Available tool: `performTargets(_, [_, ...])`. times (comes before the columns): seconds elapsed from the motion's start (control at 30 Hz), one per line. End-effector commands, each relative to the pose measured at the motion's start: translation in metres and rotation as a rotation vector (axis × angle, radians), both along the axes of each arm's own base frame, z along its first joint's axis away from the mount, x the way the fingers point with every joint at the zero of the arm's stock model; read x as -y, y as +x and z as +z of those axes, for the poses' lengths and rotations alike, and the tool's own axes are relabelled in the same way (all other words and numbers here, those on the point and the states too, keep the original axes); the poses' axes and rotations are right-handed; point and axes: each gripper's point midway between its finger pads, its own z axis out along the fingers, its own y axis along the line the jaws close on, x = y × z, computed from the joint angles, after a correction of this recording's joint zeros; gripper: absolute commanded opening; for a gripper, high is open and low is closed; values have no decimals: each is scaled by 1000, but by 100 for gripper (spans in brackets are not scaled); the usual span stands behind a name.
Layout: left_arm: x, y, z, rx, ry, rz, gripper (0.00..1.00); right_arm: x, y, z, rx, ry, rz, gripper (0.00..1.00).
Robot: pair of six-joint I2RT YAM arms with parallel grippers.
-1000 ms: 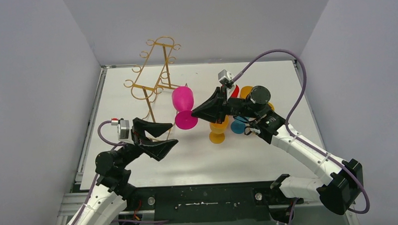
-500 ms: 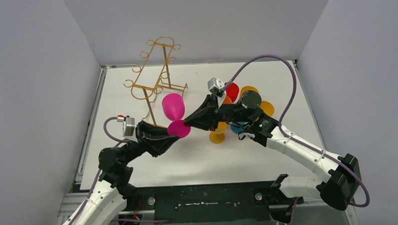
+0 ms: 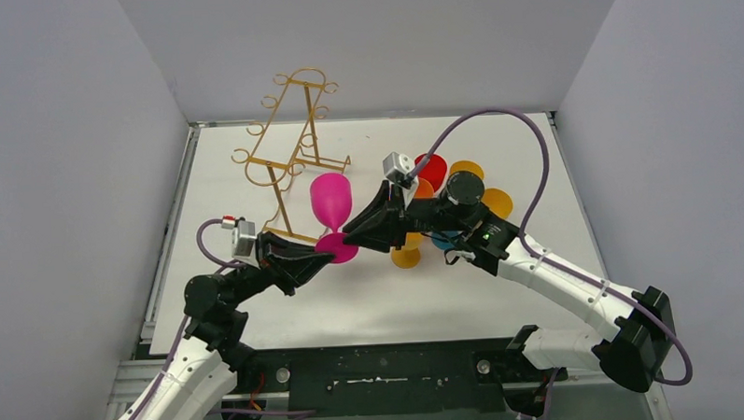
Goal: Take the wine glass off the wine glass rack
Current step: Place the wine glass at the center of the board.
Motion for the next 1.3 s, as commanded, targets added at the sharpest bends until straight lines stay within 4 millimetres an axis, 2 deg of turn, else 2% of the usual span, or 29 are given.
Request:
performTargets(0.0, [3,-29,20,151,34,-110,0,-2,1,6,62,-10,-6,26])
performTargets(0.07, [4,-31,19,155,49,-120,0,-3,-1,4,63,-27,11,29])
performTargets(0.13, [4,-31,20,163,52,-122,0,-5,-4,2,63,-40,31,26])
performTargets(0.23, [4,-30,20,161,57,-116,0,-3,-2,4,79,-43,9,17])
performTargets(0.3, [4,-29,21,160,56,-109,0,-2,1,3,84,-49,-10,3])
performTargets(0.33, [3,-26,20,151,51,-93,2,-2,1,4,84,-47,-13,0])
performTargets(0.4, [2,-19,16,121,48,-63,23,-3,0,10,76,-15,-15,0])
performTargets(0.43, [3,-18,13,113,50,-61,29,-3,-2,14,81,9,-20,0])
performTargets(0.5, [3,-18,11,107,51,-65,34,-3,-1,17,94,38,-45,0])
performTargets(0.63, [4,-15,11,94,38,-63,38,-6,-4,18,98,66,-60,0])
performTargets(0.77, [4,-6,10,74,12,-34,35,-10,-8,15,98,65,-55,0])
performTargets(0.87, [6,-3,7,62,16,-39,24,-11,-10,14,106,69,-53,0])
performTargets(0.93, [8,-2,4,51,26,-45,20,-11,-9,14,113,72,-62,0])
performTargets(1.13, [5,-2,0,36,23,-30,19,-6,-8,16,131,85,-93,0])
performTargets(1.27, [4,-2,-1,33,22,-17,1,-5,-7,16,136,94,-103,0])
